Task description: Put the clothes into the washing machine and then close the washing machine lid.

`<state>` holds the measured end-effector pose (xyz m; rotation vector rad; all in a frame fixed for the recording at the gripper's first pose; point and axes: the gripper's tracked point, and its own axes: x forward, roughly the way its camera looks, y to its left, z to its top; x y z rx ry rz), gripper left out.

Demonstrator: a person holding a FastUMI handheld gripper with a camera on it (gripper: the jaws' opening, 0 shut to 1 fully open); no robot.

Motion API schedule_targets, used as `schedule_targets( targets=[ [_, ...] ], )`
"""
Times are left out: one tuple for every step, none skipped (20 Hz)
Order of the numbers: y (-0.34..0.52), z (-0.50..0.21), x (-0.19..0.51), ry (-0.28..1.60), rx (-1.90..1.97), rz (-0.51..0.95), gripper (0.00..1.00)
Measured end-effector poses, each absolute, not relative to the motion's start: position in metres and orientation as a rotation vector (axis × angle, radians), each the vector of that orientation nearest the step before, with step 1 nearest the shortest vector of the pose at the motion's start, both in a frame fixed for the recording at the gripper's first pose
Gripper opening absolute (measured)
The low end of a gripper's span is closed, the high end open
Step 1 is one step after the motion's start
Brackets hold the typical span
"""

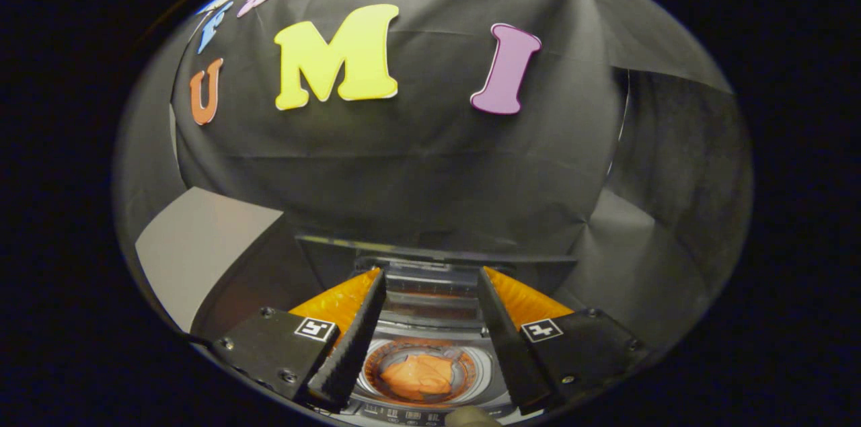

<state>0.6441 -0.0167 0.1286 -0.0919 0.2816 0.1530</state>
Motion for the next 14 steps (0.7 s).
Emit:
schedule_targets(
  targets=[
    [-0.014,0.134,0.649,0.277,-0.09,0.156,0.86],
    [-0.012,0.138,0.654,0.275,-0.089,0.155,0.86],
    [-0.01,0.144,0.659,0.272,-0.088,0.155,0.86],
    [-0.009,0.147,0.665,0.269,-0.085,0.154,0.86],
    [-0.008,0.149,0.671,0.272,-0.079,0.152,0.86],
    [-0.006,0.152,0.677,0.279,-0.068,0.155,0.86],
    [-0.004,0.153,0.684,0.285,-0.057,0.156,0.86],
    [-0.004,0.152,0.69,0.291,-0.057,0.152,0.86],
    [-0.004,0.152,0.7,0.293,-0.064,0.141,0.86],
    [-0.003,0.15,0.711,0.301,-0.069,0.135,0.86],
    [-0.001,0.147,0.718,0.313,-0.067,0.136,0.86],
    [0.001,0.143,0.726,0.325,-0.062,0.137,0.86],
    [0.002,0.139,0.732,0.338,-0.05,0.135,0.86],
    [0.002,0.135,0.739,0.351,-0.034,0.131,0.86]
  ],
)
